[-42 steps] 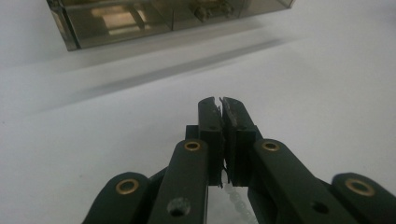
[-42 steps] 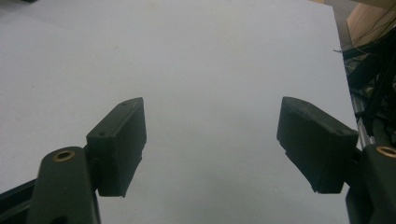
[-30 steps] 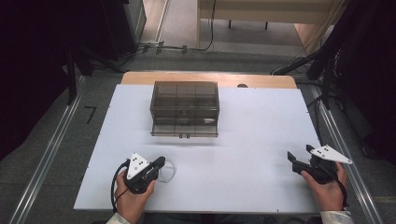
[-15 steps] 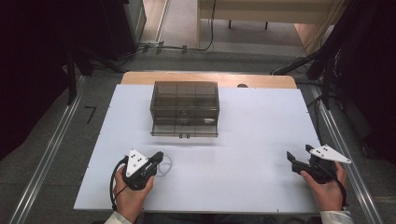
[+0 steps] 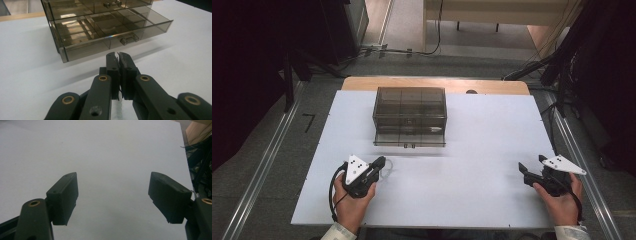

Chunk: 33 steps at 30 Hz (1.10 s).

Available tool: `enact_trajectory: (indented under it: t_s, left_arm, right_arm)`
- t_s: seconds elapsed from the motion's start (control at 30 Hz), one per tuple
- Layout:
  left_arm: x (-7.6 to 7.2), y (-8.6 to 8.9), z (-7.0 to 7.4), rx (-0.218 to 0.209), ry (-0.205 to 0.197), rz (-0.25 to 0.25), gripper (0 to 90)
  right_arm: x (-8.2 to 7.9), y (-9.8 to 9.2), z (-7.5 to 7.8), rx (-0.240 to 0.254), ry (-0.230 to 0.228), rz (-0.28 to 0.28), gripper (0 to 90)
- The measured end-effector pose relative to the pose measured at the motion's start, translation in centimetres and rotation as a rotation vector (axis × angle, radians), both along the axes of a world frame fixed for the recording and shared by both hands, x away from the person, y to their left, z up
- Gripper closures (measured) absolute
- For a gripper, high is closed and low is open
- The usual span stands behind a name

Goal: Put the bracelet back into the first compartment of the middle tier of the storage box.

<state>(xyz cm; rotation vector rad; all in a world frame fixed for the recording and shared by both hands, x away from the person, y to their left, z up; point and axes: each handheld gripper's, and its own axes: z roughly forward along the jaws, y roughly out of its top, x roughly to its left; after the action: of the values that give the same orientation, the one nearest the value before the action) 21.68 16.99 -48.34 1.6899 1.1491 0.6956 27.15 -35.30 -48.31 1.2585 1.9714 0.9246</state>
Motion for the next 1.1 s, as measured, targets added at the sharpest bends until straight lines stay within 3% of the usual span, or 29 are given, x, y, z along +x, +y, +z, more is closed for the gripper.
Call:
enact_trajectory:
  t_s: [0.33, 0.83, 1.1]
  left_arm:
    - [0.8, 0.5, 0.4, -0.043, -0.004, 0.010, 88.2]
    - [1.8, 0.8, 1.3, -0.073, -0.039, 0.021, 88.1]
    - [2.2, 1.1, 1.6, -0.093, -0.036, 0.028, 88.1]
  right_arm:
    - [0.0, 0.0, 0.0, -0.003, 0.001, 0.000, 22.5]
    - [0.1, 0.1, -0.1, -0.009, 0.007, -0.003, 22.5]
    - [0.2, 0.1, -0.2, -0.013, 0.008, -0.001, 22.5]
